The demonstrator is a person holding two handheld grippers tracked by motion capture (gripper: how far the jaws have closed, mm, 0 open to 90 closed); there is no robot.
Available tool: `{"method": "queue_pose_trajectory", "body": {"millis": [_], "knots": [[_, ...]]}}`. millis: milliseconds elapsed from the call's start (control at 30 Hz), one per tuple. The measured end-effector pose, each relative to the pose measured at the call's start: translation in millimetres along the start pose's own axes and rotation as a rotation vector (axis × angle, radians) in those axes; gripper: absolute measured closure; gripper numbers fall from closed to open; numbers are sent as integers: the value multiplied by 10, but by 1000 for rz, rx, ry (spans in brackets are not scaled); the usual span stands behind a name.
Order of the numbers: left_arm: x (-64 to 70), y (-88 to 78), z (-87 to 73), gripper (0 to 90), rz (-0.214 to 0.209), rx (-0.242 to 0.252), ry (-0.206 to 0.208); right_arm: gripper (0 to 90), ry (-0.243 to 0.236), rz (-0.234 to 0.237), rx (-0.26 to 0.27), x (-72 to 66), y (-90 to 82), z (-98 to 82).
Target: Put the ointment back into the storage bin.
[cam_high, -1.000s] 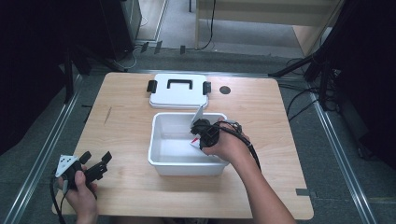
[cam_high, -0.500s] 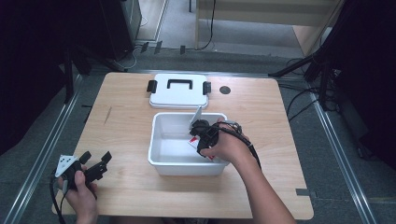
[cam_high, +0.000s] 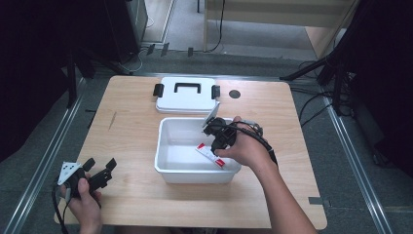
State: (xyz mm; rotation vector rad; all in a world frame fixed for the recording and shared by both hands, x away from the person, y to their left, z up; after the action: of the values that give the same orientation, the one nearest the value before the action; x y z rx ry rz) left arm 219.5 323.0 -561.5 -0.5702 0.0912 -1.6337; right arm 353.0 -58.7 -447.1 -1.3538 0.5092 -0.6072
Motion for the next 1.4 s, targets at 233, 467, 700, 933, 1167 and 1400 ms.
{"method": "queue_pose_trajectory", "body": {"millis": [233,467,700,933,1167,1400], "knots": [[-1,0,0,141,-2,0,-1,657,0,12,38,13,-253,-59],[-4,0,1,141,-3,3,-2,557,4,36,58,27,-458,-133],[-5,2,1,141,-4,6,-7,272,4,40,83,72,-539,-243],[-4,2,1,141,-4,4,-6,131,60,-6,174,190,-705,-409],[-2,1,1,141,-5,1,-2,16,128,-44,180,366,-672,-638],[5,2,0,142,0,0,1,0,213,-51,227,562,-581,-972]]}}
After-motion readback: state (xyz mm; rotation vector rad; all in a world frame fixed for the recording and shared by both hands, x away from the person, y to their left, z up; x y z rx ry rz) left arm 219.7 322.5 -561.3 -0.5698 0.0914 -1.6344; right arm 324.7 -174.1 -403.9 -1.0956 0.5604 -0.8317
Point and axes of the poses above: each handheld gripper's, and its own axes: y roughly forward along the jaws, z roughly out of its top, x roughly to its right, the point moved 2 cm from there along y, roughly forward along the jaws, and after that the axes turned 1 degree about -y, right-handed, at the moved point
